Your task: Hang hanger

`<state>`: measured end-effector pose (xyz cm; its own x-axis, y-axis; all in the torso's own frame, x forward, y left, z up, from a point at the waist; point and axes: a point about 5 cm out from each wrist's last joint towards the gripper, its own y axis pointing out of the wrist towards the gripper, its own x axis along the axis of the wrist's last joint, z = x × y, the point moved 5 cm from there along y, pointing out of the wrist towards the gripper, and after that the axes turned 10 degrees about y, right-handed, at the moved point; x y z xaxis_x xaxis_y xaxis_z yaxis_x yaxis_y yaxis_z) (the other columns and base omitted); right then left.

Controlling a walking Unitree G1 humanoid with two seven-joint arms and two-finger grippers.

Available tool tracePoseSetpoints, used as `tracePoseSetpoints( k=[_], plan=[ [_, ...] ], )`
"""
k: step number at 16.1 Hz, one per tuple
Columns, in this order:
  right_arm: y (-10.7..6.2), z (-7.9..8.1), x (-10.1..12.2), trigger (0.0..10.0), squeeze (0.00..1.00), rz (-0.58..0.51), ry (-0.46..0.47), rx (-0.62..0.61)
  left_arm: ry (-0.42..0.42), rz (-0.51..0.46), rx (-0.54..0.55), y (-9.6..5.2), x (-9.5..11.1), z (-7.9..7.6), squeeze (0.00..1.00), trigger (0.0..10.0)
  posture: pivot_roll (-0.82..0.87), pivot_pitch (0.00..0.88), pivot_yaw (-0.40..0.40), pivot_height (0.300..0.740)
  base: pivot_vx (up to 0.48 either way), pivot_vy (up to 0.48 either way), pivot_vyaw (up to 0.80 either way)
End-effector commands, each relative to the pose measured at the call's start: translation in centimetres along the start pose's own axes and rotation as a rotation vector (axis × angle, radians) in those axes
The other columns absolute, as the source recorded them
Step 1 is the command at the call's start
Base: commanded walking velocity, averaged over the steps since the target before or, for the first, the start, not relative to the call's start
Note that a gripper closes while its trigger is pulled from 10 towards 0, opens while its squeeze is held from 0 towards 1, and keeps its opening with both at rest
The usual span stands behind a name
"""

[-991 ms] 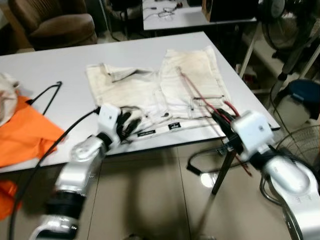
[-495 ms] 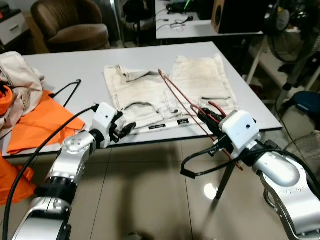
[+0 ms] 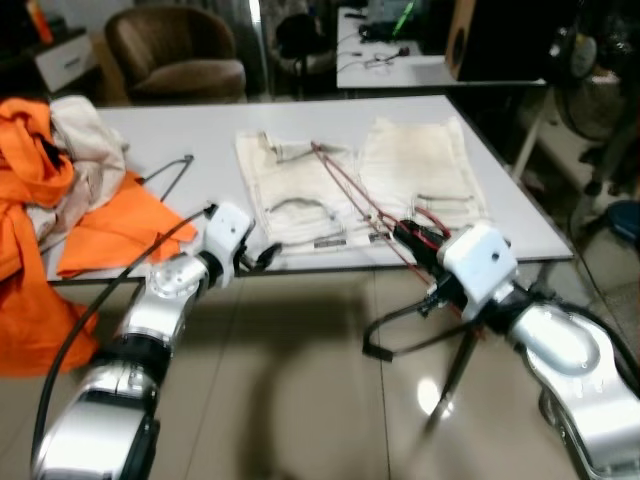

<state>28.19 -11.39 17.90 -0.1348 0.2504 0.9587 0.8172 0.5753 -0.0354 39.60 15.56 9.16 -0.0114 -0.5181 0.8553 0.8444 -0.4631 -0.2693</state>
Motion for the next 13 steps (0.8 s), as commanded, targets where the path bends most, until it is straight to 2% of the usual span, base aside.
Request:
tracePoseSetpoints(
  k=[1, 3, 5, 7, 10, 13],
  plan=[
    [0.1, -0.1, 0.7, 10.0, 0.00, -0.022, -0.014, 0.009, 0.032, -0.004, 0.005, 0.3, 0.5, 0.2, 0.00, 10.0, -0.15, 0.000, 0.058, 0.740, 0.000, 0.000, 0.00],
    [-0.1, -0.1, 0.9, 10.0, 0.00, -0.022, -0.013, -0.001, 0.047, -0.018, 0.050, 1.0, 1.3, 0.8, 0.00, 10.0, -0.15, 0.024, 0.040, 0.740, 0.000, 0.000, 0.00],
    [-0.6, 0.1, 0.8, 10.0, 0.00, -0.015, -0.017, -0.004, 0.032, -0.062, 0.054, 1.4, 2.3, 0.8, 0.00, 10.0, -0.17, 0.042, 0.049, 0.740, 0.000, 0.000, 0.00],
    [-1.4, -0.4, 0.5, 10.0, 0.00, 0.001, -0.005, -0.058, 0.038, -0.080, 0.047, 1.6, 2.8, 0.6, 0.00, 10.0, -0.18, 0.060, 0.043, 0.740, 0.000, 0.000, 0.00],
    [-2.4, -0.1, 0.0, 10.0, 0.00, 0.032, 0.006, -0.086, 0.064, -0.044, 0.069, 2.1, 2.6, 0.5, 0.00, 10.0, -0.20, 0.091, 0.060, 0.740, 0.000, 0.000, 0.00],
    [-2.9, -0.1, 0.3, 10.0, 0.00, 0.022, 0.024, -0.125, 0.051, -0.050, 0.115, 2.6, 3.3, 1.0, 0.00, 10.0, -0.21, 0.109, 0.077, 0.740, 0.000, 0.000, 0.00]
  ],
)
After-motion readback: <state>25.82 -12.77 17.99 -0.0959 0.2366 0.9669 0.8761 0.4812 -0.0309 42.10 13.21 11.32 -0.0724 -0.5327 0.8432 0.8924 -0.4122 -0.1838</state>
